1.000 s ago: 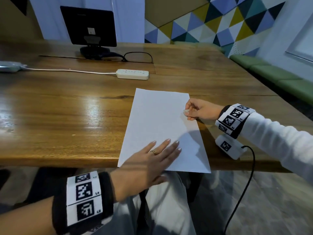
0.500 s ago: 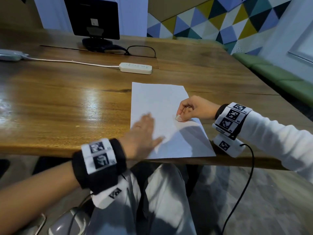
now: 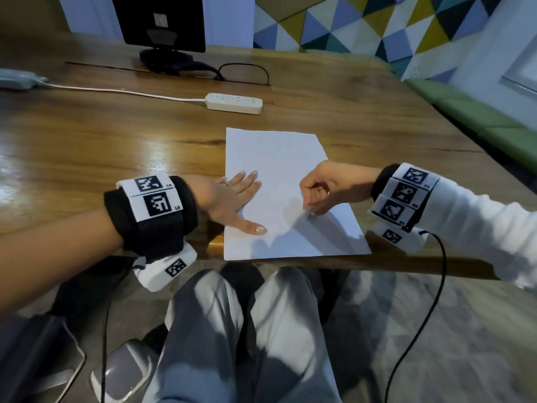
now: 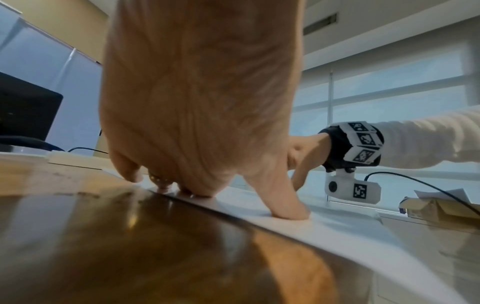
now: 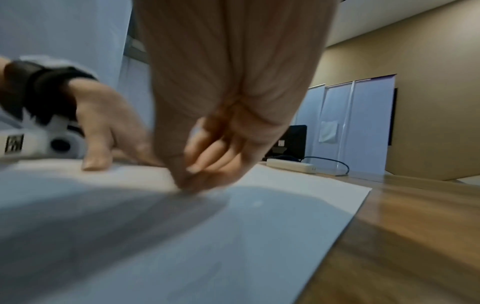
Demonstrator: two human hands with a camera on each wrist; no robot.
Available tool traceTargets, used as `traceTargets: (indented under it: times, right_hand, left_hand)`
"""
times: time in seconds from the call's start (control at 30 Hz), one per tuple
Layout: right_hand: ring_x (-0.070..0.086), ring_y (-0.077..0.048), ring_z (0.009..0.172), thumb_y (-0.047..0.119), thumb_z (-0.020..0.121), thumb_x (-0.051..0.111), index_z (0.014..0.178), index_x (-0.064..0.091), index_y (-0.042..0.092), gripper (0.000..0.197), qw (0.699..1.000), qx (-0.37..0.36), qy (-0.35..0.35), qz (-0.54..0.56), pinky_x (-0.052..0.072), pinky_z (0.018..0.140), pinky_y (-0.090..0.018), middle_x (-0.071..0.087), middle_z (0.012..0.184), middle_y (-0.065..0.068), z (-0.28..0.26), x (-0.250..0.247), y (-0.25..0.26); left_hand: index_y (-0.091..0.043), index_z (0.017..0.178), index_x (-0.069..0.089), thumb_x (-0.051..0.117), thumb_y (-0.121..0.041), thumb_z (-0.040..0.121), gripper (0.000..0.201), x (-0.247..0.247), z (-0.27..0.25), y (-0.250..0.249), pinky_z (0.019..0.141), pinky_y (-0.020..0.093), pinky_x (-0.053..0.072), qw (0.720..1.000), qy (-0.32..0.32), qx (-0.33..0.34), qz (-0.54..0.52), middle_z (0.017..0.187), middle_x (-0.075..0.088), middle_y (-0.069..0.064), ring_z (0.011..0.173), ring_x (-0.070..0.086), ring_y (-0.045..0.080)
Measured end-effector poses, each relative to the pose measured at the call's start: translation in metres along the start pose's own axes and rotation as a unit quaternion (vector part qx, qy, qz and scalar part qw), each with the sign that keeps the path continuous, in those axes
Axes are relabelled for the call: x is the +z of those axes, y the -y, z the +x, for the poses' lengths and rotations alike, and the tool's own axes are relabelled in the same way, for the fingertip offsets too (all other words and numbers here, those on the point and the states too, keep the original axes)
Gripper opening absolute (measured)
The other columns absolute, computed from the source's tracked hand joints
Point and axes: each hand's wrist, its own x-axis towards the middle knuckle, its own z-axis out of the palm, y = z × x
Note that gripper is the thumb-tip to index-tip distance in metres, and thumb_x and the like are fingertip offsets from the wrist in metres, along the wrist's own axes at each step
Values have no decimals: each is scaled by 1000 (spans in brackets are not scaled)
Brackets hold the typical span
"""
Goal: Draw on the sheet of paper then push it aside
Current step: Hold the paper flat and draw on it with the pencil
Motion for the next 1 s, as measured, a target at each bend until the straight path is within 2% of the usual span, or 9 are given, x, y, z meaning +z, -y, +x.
traceTargets:
  times: [0.1,0.23,0.3,0.37,0.5,0.63,0.77,0.9,1.0]
  right_hand:
    - [52,0,56,7,78,74,77,65,2,9,998,-12,-56,-21,42,56,-13,67,74,-11,5,4,1]
    - [48,-7,53,7,76,75,63,59,16,23,999,8,30,-37,40,53,-13,59,61,-1,2,-2,0]
    - [53,-8,56,8,76,75,66,62,11,17,999,5,0,-49,42,55,-15,63,65,-7,5,-3,-1]
    - [52,-7,56,6,75,74,68,63,6,13,997,-8,-32,-63,42,55,-17,64,64,-6,8,-2,-1]
    - [53,-6,52,1,72,75,60,59,13,23,996,8,59,-73,46,55,-19,60,57,3,9,-9,1]
    - [54,-6,52,0,68,77,56,56,17,29,994,-33,-13,-101,43,54,-17,63,60,-5,18,-7,0]
    - [53,-9,51,-1,70,76,56,58,12,27,991,-8,98,-89,47,56,-23,59,56,0,17,-15,6]
    - [53,-5,49,0,69,77,57,59,12,24,994,-31,29,-99,43,53,-15,60,54,3,22,-10,7]
    - [51,-6,48,-3,68,75,54,56,11,28,993,-11,75,-88,45,54,-21,55,51,7,16,-12,4]
  left_hand:
    - [-11,145,-29,31,-69,87,102,-1,0,-2,119,42,-6,1000,7,-8,3,149,-39,4,141,-29,22]
    - [-11,144,-30,30,-68,87,100,0,0,-2,119,43,-5,1000,8,-5,4,148,-40,4,140,-30,23]
    - [-12,144,-30,29,-67,88,98,1,0,-4,119,42,-5,1000,9,-3,6,148,-40,4,140,-30,25]
    - [-12,145,-29,28,-66,89,96,2,0,-5,118,42,-5,1000,7,-4,5,148,-40,4,141,-29,26]
    - [-13,144,-29,27,-66,89,96,4,0,-4,118,42,-5,1000,8,-3,0,148,-41,3,141,-29,25]
    - [-13,144,-29,28,-66,89,95,3,0,-3,119,42,-4,1000,10,-2,3,148,-40,3,140,-29,25]
    - [-13,145,-28,28,-66,89,95,2,-1,-4,119,43,-4,1000,7,-3,7,149,-39,3,141,-28,25]
    - [-13,145,-28,28,-65,89,95,1,-1,-5,119,44,-4,1000,11,-8,6,149,-39,4,141,-28,26]
    - [-13,145,-28,29,-66,89,96,0,-1,-4,119,45,-3,1000,15,-8,2,149,-39,3,141,-29,25]
